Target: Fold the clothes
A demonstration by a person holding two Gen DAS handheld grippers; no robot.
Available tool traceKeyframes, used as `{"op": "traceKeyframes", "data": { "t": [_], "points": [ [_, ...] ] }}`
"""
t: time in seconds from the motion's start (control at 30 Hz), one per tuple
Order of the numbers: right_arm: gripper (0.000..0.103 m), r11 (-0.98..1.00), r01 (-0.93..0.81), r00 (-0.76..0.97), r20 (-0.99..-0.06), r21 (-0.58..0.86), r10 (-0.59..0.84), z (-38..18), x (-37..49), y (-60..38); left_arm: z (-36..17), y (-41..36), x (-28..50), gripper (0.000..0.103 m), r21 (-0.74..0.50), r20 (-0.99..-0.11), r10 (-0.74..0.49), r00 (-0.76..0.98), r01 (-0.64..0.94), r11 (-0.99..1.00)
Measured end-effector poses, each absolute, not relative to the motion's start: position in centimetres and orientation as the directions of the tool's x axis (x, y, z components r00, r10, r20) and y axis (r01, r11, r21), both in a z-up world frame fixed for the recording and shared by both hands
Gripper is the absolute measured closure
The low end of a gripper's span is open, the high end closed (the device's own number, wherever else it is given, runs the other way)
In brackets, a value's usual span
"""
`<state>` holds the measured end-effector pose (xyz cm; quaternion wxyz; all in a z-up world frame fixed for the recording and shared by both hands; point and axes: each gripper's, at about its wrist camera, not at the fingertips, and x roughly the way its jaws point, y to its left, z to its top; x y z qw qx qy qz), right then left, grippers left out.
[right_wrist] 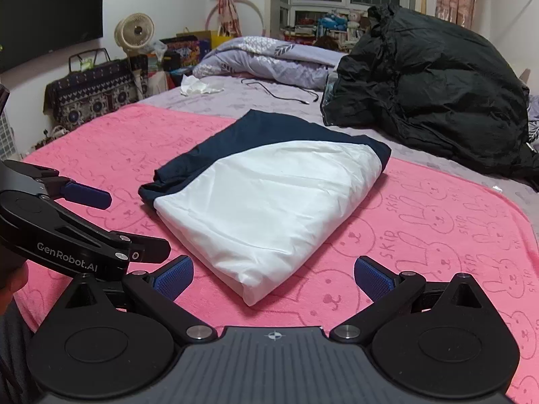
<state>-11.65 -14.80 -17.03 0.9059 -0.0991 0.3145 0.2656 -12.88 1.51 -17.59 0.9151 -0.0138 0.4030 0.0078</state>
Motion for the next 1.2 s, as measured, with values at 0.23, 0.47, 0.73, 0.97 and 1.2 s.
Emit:
{"op": "traceKeyframes", "data": {
  "t": [0.23, 0.47, 0.73, 0.97, 1.2],
  "points": [
    [0.0, 0.842, -0.539, 0.656, -0.642, -0.029, 0.397, -17.34, -11.41, -14.68, -18.01, 1.29, -12.85, 0.0, -0.006, -0.727, 0.022, 0.686, -0.039, 0.999],
    [0.0, 0.844, -0.535, 0.643, -0.66, -0.026, 0.387, -17.59, -11.07, -14.55, -17.96, 0.98, -12.31, 0.001, 0.039, -0.742, 0.046, 0.669, -0.026, 0.999],
    [0.0, 0.844, -0.535, 0.64, -0.673, -0.043, 0.371, -17.77, -10.91, -14.44, -18.19, 1.0, -12.09, 0.001, 0.055, -0.753, 0.054, 0.656, -0.019, 0.998],
    [0.0, 0.841, -0.539, 0.634, -0.679, -0.043, 0.371, -17.77, -10.84, -14.39, -18.39, 1.23, -12.1, 0.0, 0.041, -0.761, 0.044, 0.647, -0.02, 0.999],
    [0.0, 0.835, -0.548, 0.628, -0.681, -0.044, 0.376, -17.79, -10.9, -14.4, -18.31, 1.19, -12.27, 0.001, 0.055, -0.747, 0.059, 0.662, -0.027, 0.998]
  ]
}}
